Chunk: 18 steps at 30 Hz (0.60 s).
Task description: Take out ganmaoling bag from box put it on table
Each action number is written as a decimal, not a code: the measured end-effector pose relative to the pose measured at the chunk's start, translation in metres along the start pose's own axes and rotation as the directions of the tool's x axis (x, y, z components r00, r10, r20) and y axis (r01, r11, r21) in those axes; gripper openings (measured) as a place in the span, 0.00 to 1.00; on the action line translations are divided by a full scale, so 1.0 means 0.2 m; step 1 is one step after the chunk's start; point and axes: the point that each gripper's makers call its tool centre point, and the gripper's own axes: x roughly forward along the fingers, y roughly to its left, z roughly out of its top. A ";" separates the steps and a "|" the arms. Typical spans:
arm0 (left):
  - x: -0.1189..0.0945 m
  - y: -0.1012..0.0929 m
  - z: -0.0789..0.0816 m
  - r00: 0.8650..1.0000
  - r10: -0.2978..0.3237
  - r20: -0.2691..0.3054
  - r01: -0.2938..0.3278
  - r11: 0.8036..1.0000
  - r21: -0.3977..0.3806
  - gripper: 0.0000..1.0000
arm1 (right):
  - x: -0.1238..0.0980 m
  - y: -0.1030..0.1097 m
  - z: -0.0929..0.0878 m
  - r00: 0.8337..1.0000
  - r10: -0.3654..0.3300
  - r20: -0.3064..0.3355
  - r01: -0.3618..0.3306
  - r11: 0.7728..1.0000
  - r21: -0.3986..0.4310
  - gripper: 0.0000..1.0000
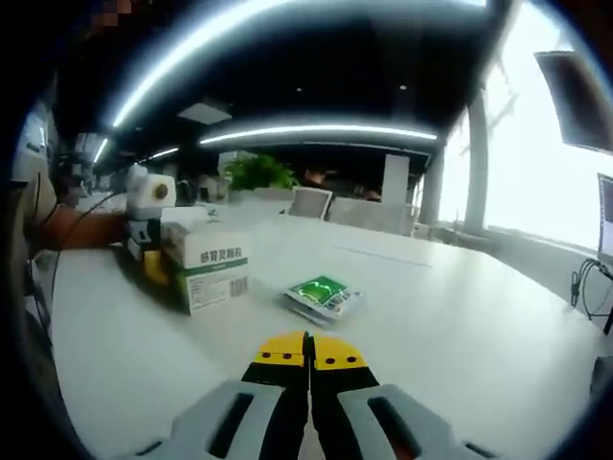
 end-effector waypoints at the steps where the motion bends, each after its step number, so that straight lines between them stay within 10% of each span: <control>1: 0.00 0.00 0.00 1.000 0.000 0.000 0.000 1.000 0.000 0.50 | 0.00 0.00 0.00 1.000 -0.001 0.001 0.001 1.000 -0.002 0.00; 18: 0.00 0.00 0.00 1.000 0.000 -0.001 0.000 1.000 0.000 0.50 | 0.02 -0.02 0.04 1.000 -0.006 -0.014 0.006 0.999 0.054 0.00</control>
